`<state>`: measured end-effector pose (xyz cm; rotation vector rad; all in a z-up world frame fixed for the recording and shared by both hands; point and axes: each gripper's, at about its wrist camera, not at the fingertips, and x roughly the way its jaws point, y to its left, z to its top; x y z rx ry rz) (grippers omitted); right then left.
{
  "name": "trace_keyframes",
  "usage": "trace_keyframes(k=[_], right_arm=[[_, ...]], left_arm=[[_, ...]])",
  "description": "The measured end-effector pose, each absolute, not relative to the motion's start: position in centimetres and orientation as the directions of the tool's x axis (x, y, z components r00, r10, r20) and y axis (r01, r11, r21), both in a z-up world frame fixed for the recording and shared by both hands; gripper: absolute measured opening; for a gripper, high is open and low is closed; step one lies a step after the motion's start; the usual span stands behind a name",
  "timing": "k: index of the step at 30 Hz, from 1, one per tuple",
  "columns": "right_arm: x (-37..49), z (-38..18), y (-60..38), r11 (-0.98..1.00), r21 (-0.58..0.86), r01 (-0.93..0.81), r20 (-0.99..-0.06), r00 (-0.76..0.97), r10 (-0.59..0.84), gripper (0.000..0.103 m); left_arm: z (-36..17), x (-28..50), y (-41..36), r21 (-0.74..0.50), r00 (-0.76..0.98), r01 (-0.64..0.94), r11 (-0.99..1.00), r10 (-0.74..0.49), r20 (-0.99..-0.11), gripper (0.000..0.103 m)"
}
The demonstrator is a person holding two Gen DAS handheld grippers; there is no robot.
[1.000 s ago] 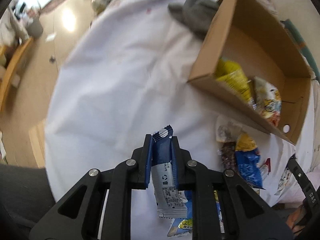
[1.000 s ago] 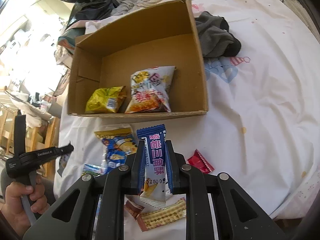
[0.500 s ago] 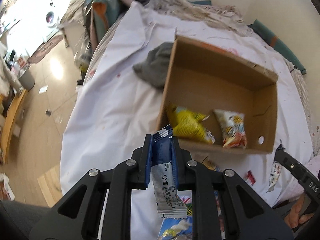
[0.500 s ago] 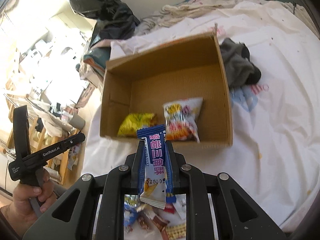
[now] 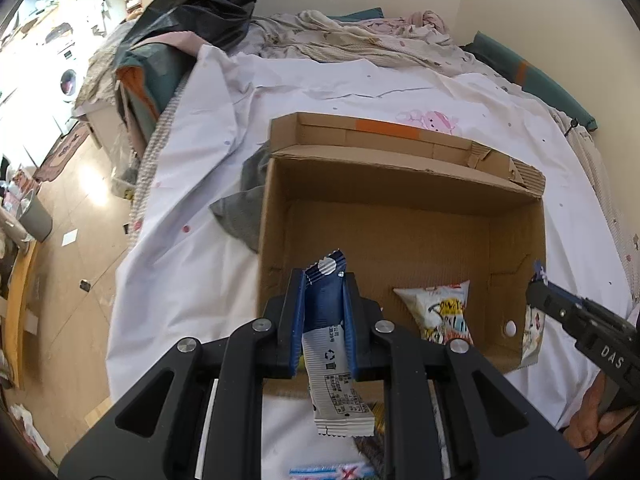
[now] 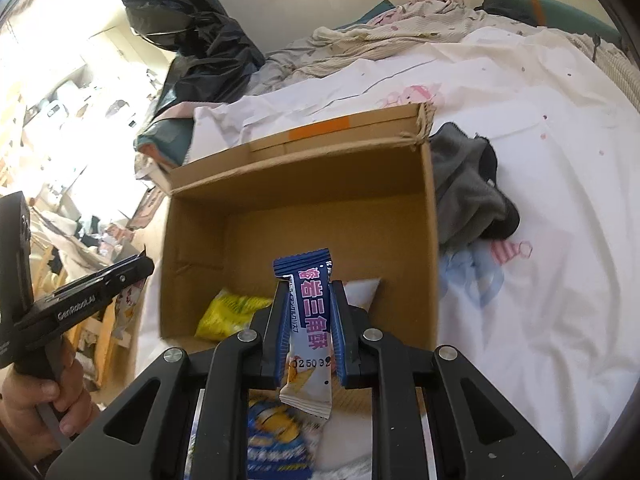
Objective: Organize snacks
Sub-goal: 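Carry both bars into the box and open both tools to release them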
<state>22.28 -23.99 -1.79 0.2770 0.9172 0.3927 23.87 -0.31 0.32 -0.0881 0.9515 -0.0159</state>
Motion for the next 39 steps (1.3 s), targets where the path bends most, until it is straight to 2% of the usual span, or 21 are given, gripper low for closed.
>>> trace_keyframes(k=[11,33,36,39], right_arm=[[23.9,-3.5,-23.9,0.917,0.359,-0.171,-0.747,0.536,0.393,0.020],[24.8,-5.5,-23.1,0.926,0.348,-0.146,-0.792,0.484,0.373,0.020],[24.8,-5.4,-23.1,0.925,0.349,-0.150,-0.789,0.486,0.376,0.021],[24.7,-5.3,-22.9,0.925,0.344,-0.162,-0.785,0.492,0.377,0.021]], left_arm=[[-1.9,25.7,-2.0,-0.038,0.621,0.049,0.998,-0.060,-0.782,0.015],[-3.8,26.6,-2.1,-0.068,0.570,0.060,0.996,-0.090,-0.816,0.016],[-4.0,26.6,-2.0,-0.070,0.561,0.060,0.996,-0.092,-0.822,0.018],[-4.0,26.5,-2.1,-0.073,0.559,0.068,0.995,-0.099,-0.823,0.025]])
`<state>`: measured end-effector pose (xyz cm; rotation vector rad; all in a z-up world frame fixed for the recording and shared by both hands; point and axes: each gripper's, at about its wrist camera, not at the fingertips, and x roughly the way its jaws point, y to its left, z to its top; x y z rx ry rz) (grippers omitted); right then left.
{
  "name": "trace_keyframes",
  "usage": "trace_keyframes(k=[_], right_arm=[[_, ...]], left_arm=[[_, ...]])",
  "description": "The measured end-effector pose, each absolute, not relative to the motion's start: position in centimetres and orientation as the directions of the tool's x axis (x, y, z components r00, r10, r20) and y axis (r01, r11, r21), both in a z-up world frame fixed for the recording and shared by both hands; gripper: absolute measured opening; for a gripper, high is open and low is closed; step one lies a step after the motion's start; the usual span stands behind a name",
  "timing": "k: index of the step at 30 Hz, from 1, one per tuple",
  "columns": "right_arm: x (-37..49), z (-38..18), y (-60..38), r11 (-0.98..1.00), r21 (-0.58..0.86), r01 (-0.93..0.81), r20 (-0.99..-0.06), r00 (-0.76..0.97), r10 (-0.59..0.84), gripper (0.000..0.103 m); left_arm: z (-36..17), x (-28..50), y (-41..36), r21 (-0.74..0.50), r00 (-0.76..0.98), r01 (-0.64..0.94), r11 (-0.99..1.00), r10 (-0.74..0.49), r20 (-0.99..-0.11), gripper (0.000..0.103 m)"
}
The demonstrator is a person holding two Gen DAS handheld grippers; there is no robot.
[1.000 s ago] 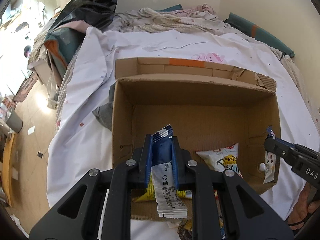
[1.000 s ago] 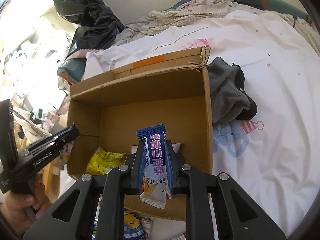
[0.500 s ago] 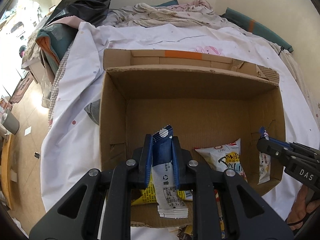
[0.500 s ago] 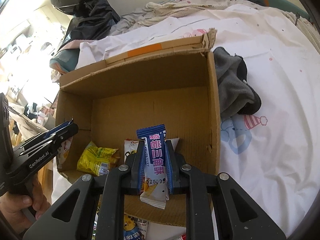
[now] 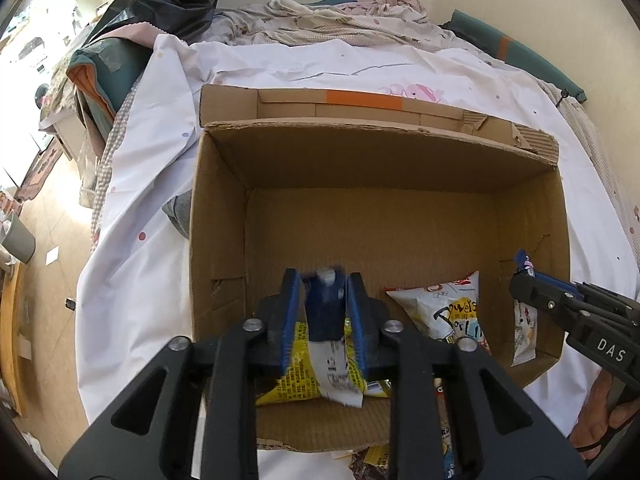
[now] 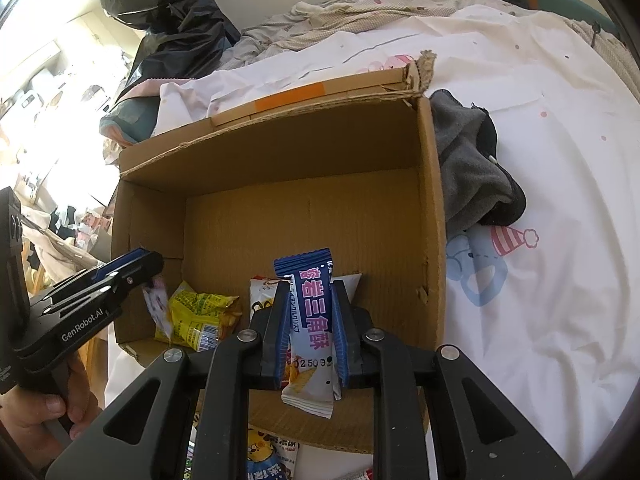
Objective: Organize snacks
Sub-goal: 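Carry both bars into the box and open both tools to release them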
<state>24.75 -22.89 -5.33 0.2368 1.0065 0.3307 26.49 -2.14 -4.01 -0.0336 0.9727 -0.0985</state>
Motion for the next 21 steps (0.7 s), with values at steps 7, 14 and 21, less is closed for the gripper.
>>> trace_keyframes(k=[7,14,21], right_arm=[[24.7,-5.0,-22.8,0.921,0.349,-0.171,-0.773,0.503,0.387,0.023],[24.6,-4.4,-23.0,0.924,0.346,-0.162,-0.763,0.525,0.378,0.024],[23.7,-2.8,-23.7,0.927,0.345,-0.147,-0.711,0.604,0.361,0.084]], left_arm=[[-3.0,25.8,-2.6,-0.053,0.598,0.076,0.996,-0.088,-0.797,0.078],[-2.4,25.1,-2.4,-0.060,0.625,0.073,0.996,-0.092,-0.775,0.085],[-2.0,24.0,-1.3,-0.085,0.636,0.039,0.996,-0.091,-0.766,0.085]])
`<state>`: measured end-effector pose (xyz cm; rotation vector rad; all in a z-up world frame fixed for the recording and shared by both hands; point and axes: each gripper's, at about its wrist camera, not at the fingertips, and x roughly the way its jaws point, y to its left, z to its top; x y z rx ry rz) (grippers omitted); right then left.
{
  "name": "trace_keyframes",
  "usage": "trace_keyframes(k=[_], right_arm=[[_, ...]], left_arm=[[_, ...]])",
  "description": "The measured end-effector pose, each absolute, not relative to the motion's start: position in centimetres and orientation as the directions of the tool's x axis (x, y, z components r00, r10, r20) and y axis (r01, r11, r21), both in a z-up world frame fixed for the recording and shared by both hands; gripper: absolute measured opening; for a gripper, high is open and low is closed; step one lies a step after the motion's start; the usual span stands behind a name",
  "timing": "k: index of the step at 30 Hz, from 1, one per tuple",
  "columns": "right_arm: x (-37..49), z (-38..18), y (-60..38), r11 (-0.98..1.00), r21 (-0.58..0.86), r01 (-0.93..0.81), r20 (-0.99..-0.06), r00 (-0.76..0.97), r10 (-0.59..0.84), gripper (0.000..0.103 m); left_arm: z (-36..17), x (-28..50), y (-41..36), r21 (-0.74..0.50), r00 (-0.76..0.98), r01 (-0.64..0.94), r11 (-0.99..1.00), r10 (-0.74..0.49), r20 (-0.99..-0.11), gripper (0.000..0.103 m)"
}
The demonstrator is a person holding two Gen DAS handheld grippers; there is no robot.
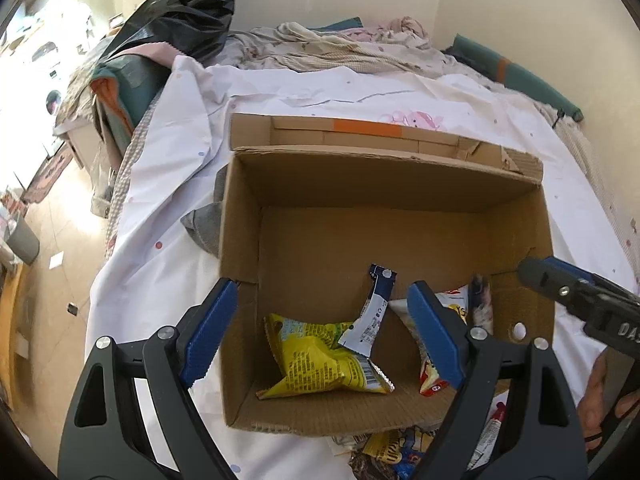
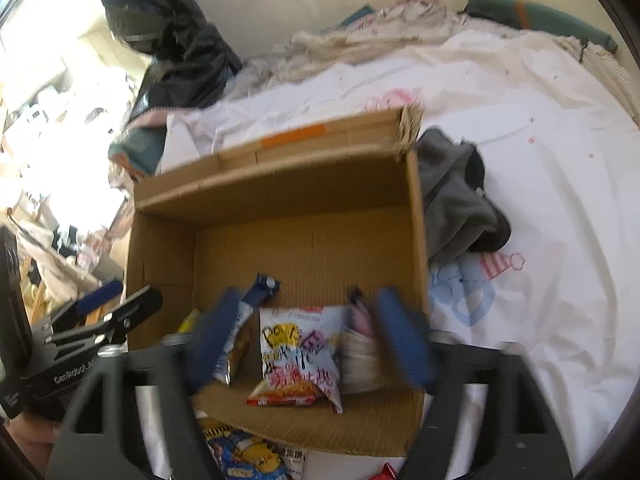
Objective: Organize snacks
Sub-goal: 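Carry both bars into the box and open both tools to release them, then move both tools back and grasp the blue chip bag with the left tool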
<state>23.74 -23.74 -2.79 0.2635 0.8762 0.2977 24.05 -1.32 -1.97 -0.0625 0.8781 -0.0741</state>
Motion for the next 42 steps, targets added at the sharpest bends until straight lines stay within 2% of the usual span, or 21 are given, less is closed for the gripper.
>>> trace_keyframes(k=[4,8,11,18,27,36,42], right_arm=[[23.2,-2.1,-24.1,0.923,0.356,-0.142,-0.694,0.622,0.363,0.084],[22.5,-1.7,-24.5,0.921,0.366,-0.134,-0.689,0.626,0.365,0.084],[21.6,-1.3,-24.7,0.922,0.365,-0.132,-0.686,0.631,0.362,0.084],[18.7,-0.3,-25.0,0.920,0.370,-0.132,-0.677,0.640,0.364,0.085],[14.9,-1.3,-25.0,0.914,0.388,-0.121,-0.717,0.584,0.381,0.086],[13.2,-3.8,-25.1,0.896,0.439,-0.060,-0.757,0.513,0.405,0.086],[13.2,-4.5,-25.1,0.897,0.441,-0.036,-0.774,0.492,0.400,0.086]], left_arm=[[-1.2,23.1,-0.4,-0.115,0.646,0.033,0.993,-0.109,-0.755,0.085],[-0.4,22.0,0.4,-0.123,0.664,0.016,0.992,-0.103,-0.740,0.094],[0.1,21.1,1.0,-0.106,0.673,-0.010,0.994,-0.071,-0.736,0.097],[0.2,18.8,2.4,-0.131,0.644,-0.054,0.990,-0.066,-0.762,0.097],[-0.4,15.0,4.3,-0.141,0.602,-0.119,0.983,-0.041,-0.797,0.097],[-3.2,12.4,5.3,-0.192,0.486,-0.164,0.968,-0.090,-0.869,0.097],[-7.7,10.9,2.8,-0.259,0.289,-0.127,0.958,-0.214,-0.933,0.097]])
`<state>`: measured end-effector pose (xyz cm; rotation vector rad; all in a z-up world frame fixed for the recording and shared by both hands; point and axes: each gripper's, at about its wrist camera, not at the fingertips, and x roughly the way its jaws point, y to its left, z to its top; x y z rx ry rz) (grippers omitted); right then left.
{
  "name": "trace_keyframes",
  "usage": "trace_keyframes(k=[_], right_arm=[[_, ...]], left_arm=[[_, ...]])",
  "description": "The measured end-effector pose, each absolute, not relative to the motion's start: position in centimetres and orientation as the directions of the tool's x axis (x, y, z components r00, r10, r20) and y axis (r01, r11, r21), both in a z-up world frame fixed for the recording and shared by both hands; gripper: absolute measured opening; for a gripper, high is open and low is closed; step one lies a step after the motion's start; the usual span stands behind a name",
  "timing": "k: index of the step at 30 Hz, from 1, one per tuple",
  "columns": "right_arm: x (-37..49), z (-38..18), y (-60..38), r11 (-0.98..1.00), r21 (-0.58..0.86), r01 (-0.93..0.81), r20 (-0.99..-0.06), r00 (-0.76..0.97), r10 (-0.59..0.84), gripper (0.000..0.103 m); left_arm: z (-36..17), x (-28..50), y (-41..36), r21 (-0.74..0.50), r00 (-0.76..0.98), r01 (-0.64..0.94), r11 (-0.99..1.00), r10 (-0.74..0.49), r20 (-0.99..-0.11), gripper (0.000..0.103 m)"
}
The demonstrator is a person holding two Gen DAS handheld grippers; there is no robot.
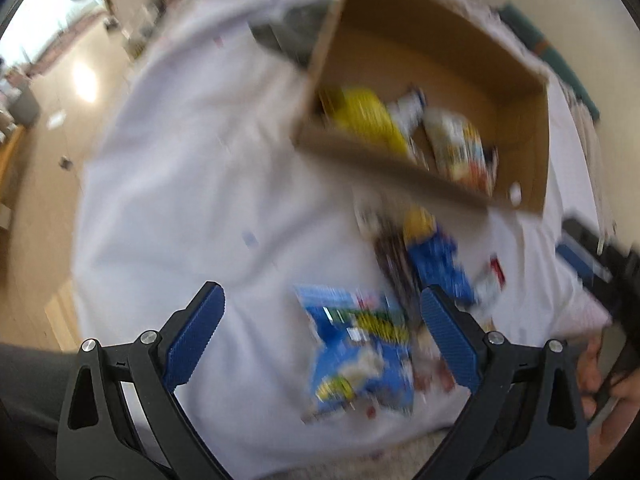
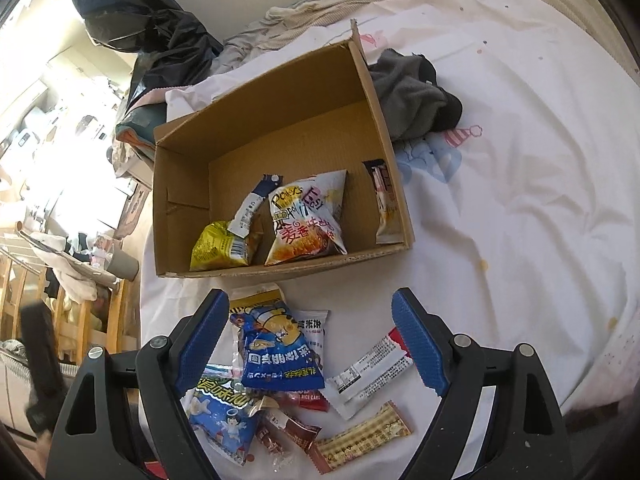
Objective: Organize snacks
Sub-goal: 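Move both tools back and grasp the blue chip bag with the left tool, then lift the blue chip bag with the left tool while the right tool grasps the red-white bar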
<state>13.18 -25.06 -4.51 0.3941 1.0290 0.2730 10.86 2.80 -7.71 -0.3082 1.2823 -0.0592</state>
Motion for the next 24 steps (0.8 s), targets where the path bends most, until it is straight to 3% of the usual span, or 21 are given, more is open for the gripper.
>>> trace_keyframes(k=[5,13,15,17,20,24], right_arm=[[13.2,-4.8,-25.2,0.896,0.443,-0.024,-0.780,0.482,0.399,0.086],[13.0,-4.9,-26.1,0.897,0.443,-0.007,-0.785,0.480,0.391,0.086],[13.1,-5.0,-26.3,0.896,0.445,0.003,-0.787,0.478,0.389,0.086],[13.2,-5.1,-26.4,0.893,0.449,0.009,-0.788,0.475,0.392,0.086],[13.3,-5.2,-26.4,0.892,0.453,0.011,-0.790,0.469,0.395,0.086],[13.5,-5.2,-26.3,0.891,0.454,0.005,-0.789,0.467,0.400,0.086]], left_arm=[[-11.1,10.6,-0.1,-0.270,0.141,-0.075,0.960,-0.258,-0.956,0.097],[-13.6,10.6,-2.3,-0.249,0.048,-0.043,0.967,-0.247,-0.968,0.096],[-14.0,10.2,-2.5,-0.239,0.033,-0.037,0.970,-0.238,-0.971,0.092],[-14.1,9.9,-2.4,-0.241,0.025,-0.030,0.970,-0.240,-0.970,0.075],[-13.7,9.5,-1.9,-0.238,0.037,-0.035,0.971,-0.237,-0.971,0.060],[-12.6,9.2,-0.8,-0.230,0.068,-0.035,0.973,-0.227,-0.971,0.055]])
